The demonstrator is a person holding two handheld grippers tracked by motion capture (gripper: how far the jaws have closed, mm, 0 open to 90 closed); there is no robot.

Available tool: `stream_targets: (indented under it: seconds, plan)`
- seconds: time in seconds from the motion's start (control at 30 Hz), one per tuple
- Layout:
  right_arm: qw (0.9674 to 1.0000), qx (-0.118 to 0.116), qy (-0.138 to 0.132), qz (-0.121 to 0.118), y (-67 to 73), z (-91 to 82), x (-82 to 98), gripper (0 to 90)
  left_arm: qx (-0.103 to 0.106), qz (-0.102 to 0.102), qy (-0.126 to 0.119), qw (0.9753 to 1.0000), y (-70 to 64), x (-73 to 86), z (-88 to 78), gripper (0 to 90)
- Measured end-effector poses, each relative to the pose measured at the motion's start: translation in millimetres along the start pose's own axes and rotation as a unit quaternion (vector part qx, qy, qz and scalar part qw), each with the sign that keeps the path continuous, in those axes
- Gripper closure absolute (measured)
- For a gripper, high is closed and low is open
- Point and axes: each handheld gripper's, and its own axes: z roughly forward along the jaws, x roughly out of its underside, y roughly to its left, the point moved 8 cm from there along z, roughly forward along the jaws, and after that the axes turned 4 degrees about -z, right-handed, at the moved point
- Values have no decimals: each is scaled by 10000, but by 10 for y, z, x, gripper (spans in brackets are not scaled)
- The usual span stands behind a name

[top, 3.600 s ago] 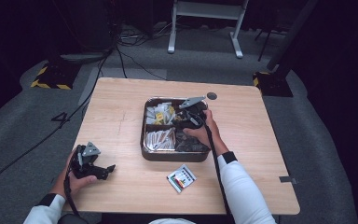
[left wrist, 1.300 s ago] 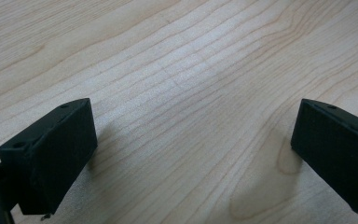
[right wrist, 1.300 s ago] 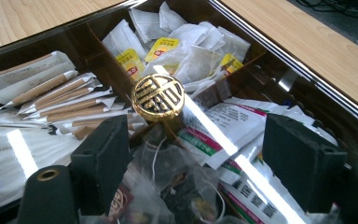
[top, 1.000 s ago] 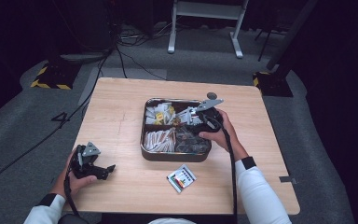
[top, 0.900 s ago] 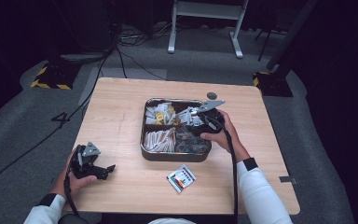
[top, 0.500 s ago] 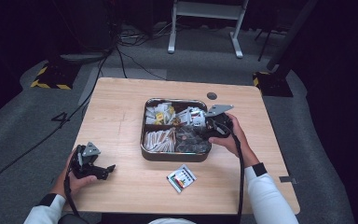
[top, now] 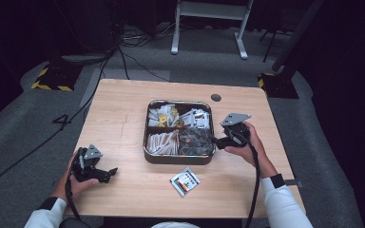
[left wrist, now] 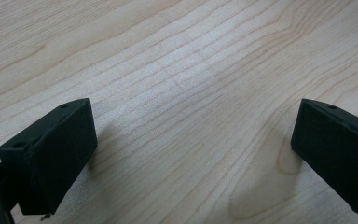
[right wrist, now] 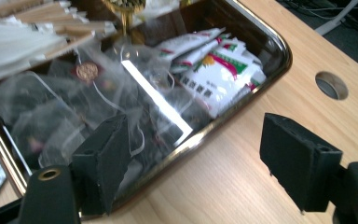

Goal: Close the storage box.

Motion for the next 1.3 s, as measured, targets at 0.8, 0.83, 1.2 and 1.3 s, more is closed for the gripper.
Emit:
stream_targets:
  seconds: [0.8,0.83,1.2,1.3]
  plan:
    - [9994,271,230,26,-47,-187,434,233,-2,1,-1,10000,1,0,0,4]
    - [9993,280,249,31,-53,-192,457,233,-1,3,0,10000,1,0,0,4]
    - [9970,423,650,16,-82,-225,743,220,8,1,8,10000,0,-1,1,3]
    - [9971,407,642,21,-73,-233,800,214,6,0,10,10000,0,-2,2,2]
